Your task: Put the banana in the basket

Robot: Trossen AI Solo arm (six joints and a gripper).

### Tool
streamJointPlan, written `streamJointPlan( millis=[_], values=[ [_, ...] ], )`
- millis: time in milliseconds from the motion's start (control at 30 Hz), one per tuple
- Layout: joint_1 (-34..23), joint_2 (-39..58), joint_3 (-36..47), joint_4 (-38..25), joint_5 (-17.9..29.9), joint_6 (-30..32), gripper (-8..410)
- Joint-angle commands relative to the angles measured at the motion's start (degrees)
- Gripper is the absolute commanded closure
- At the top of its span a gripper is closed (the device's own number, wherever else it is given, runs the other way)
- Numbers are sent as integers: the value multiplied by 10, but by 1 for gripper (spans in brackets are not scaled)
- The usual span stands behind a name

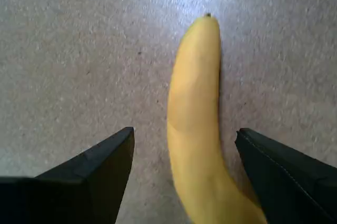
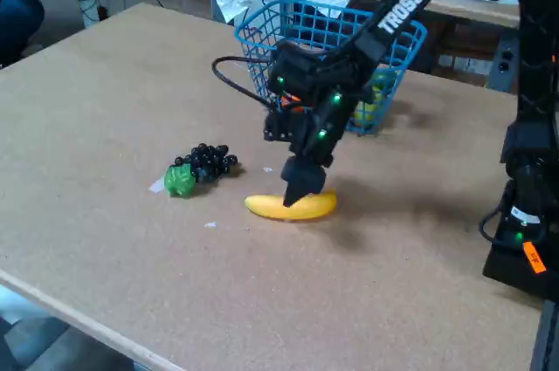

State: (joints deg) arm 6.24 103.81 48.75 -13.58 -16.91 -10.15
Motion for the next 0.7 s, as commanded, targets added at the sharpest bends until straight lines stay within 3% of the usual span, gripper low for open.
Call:
streamJointPlan(
  millis=[0, 167, 500, 667],
  values=[
    [0, 42, 46, -26, -1, -9, 133],
    [1, 100, 96, -79, -2, -25, 133],
    [2, 111, 107, -86, -2, -31, 135],
    [2, 109, 107, -87, -2, -29, 177]
  ],
)
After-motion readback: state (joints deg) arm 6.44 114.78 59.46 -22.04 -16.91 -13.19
